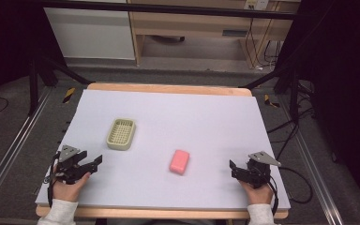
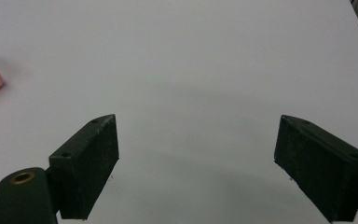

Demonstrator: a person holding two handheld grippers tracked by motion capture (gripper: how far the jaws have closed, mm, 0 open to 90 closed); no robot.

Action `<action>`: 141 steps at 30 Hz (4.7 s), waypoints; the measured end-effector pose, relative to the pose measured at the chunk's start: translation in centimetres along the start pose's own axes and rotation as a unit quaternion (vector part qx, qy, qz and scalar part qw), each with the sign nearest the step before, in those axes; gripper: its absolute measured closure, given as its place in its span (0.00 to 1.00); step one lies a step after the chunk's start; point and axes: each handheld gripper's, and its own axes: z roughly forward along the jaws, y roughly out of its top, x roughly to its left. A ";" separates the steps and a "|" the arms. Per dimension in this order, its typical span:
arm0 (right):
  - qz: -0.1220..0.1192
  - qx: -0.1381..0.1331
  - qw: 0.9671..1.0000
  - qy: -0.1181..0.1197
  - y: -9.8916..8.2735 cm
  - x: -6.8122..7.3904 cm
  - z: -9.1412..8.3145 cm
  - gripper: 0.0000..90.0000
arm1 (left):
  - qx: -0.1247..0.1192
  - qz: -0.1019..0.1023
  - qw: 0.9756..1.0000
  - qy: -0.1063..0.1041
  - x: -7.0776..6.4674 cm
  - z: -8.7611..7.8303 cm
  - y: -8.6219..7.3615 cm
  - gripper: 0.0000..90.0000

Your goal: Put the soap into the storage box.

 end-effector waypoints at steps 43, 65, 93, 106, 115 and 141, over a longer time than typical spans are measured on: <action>-0.015 0.010 1.000 -0.017 0.0 0.5 -0.4 0.15 | 0.011 0.044 0.998 -0.049 -4.6 0.6 0.8 0.33; -0.024 0.014 0.999 -0.020 0.0 0.8 -0.3 0.14 | 0.009 0.066 0.996 -0.066 -6.5 0.9 2.1 0.32; -0.022 0.011 0.999 -0.025 0.1 0.8 -0.4 0.14 | -0.005 0.078 0.993 -0.084 -8.6 1.1 4.7 0.31; -0.020 0.010 0.999 -0.027 0.1 0.8 -0.5 0.14 | -0.011 0.086 0.991 -0.103 -10.9 1.7 6.0 0.30; -0.019 0.010 0.999 -0.026 0.1 0.9 -0.5 0.14 | -0.007 0.091 0.990 -0.110 -12.2 2.3 6.2 0.30; -0.019 0.011 0.999 -0.026 0.1 0.9 -0.4 0.14 | 0.008 0.109 0.985 -0.132 -15.9 4.1 6.9 0.29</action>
